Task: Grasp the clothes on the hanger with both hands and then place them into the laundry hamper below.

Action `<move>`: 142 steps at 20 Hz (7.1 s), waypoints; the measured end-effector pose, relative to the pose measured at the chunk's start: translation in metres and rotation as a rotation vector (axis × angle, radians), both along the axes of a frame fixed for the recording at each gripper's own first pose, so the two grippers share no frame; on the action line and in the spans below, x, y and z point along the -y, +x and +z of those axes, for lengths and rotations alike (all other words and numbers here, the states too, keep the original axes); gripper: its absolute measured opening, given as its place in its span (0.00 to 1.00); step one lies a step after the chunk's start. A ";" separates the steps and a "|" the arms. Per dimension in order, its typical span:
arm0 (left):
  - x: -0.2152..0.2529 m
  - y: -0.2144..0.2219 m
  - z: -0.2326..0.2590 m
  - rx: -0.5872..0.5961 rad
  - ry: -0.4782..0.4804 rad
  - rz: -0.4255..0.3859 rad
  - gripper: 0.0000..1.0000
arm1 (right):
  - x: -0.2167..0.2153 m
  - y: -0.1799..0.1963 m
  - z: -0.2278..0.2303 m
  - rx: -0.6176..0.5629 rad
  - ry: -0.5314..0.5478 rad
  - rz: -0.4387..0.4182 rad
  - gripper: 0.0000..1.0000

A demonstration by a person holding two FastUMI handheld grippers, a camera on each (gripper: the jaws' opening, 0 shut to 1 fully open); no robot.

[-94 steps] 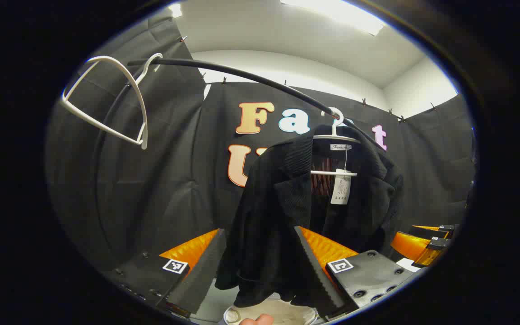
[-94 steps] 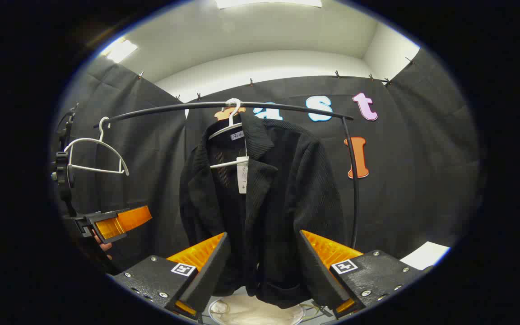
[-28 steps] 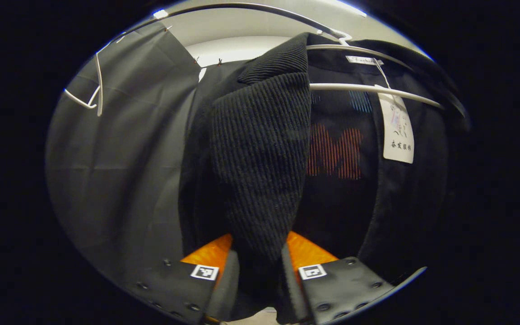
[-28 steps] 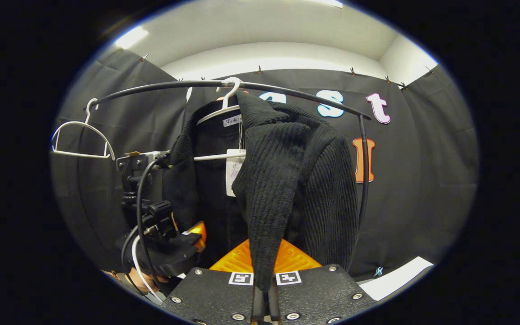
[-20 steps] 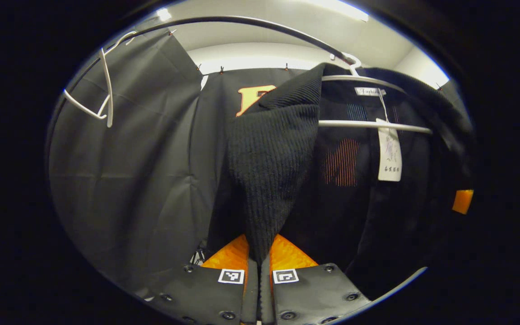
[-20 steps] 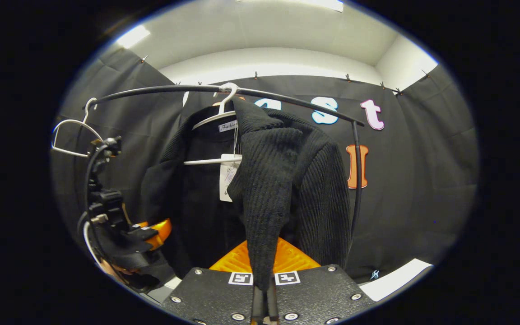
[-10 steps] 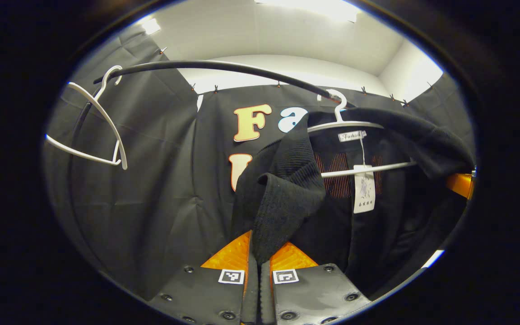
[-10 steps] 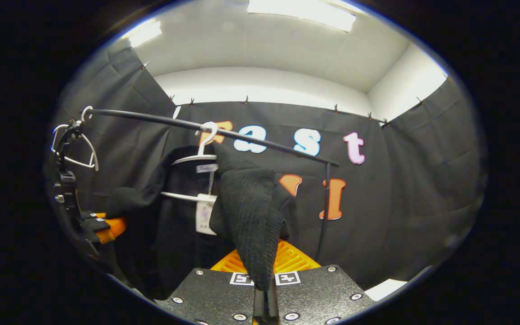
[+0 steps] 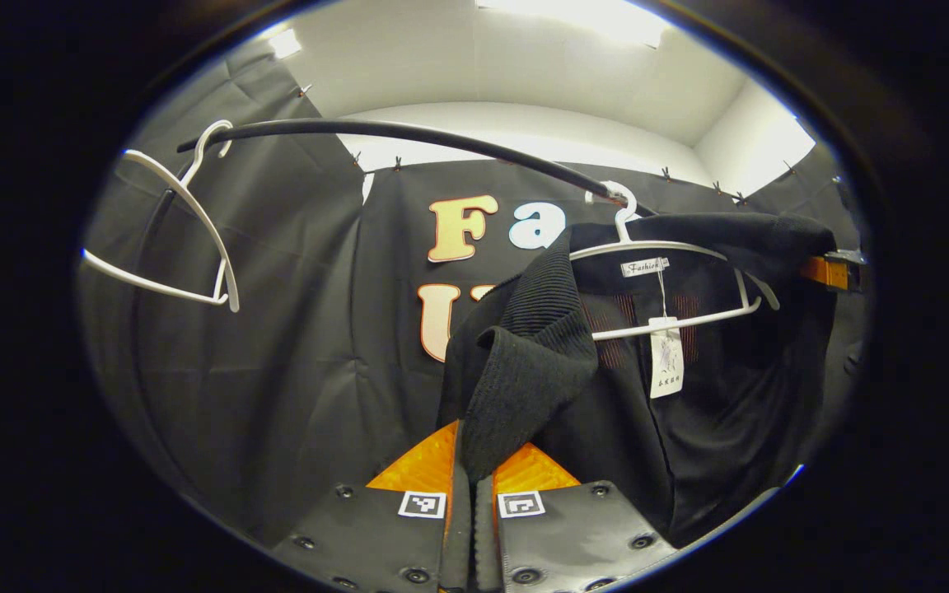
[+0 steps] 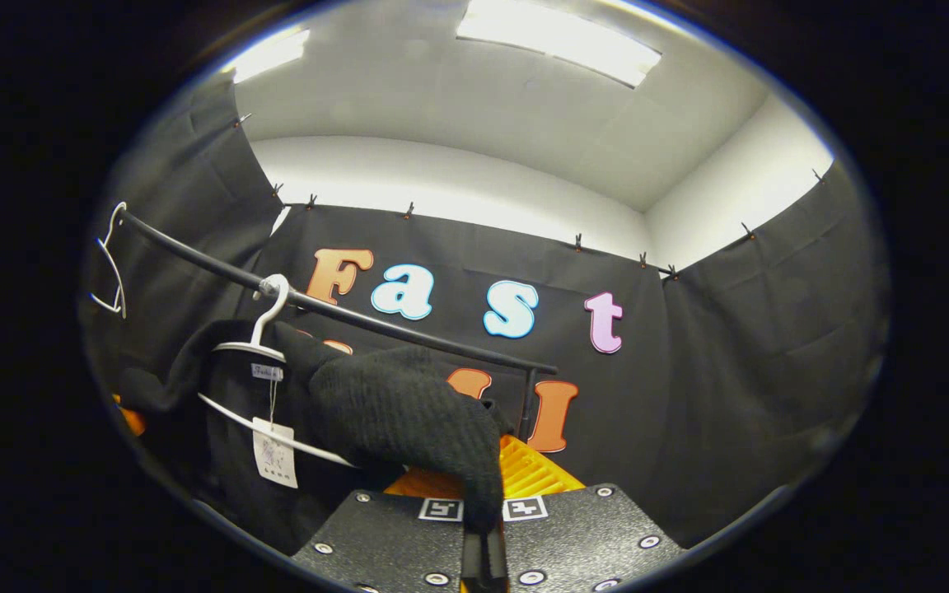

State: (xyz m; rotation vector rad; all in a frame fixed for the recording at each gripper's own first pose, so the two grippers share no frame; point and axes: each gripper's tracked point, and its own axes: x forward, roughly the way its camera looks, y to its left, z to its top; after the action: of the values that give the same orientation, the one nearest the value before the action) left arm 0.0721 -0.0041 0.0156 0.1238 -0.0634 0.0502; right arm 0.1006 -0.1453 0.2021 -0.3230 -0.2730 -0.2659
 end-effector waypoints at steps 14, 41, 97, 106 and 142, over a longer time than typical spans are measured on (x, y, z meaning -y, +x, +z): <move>-0.017 0.007 0.009 0.004 -0.055 0.019 0.10 | 0.015 0.092 -0.135 -0.228 0.107 0.102 0.00; -0.155 0.107 0.025 -0.007 -0.150 0.186 0.10 | -0.163 0.023 -0.233 -0.336 0.208 0.371 0.10; -0.081 -0.072 -0.269 -0.736 -0.061 0.115 1.00 | -0.147 -0.072 -0.479 -0.927 0.452 0.217 0.89; -0.044 -0.046 -0.159 -0.498 -0.094 0.029 0.98 | -0.140 -0.046 -0.342 -0.664 0.389 0.239 0.89; 0.024 -0.041 -0.004 -0.113 -0.061 -0.115 0.94 | -0.094 -0.055 -0.205 -0.261 0.346 0.181 0.97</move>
State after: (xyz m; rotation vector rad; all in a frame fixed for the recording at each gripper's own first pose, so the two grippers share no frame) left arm 0.0314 -0.0277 0.0115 0.0613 0.0439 -0.0700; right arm 0.0452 -0.0509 -0.0028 0.0115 0.0046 -0.0869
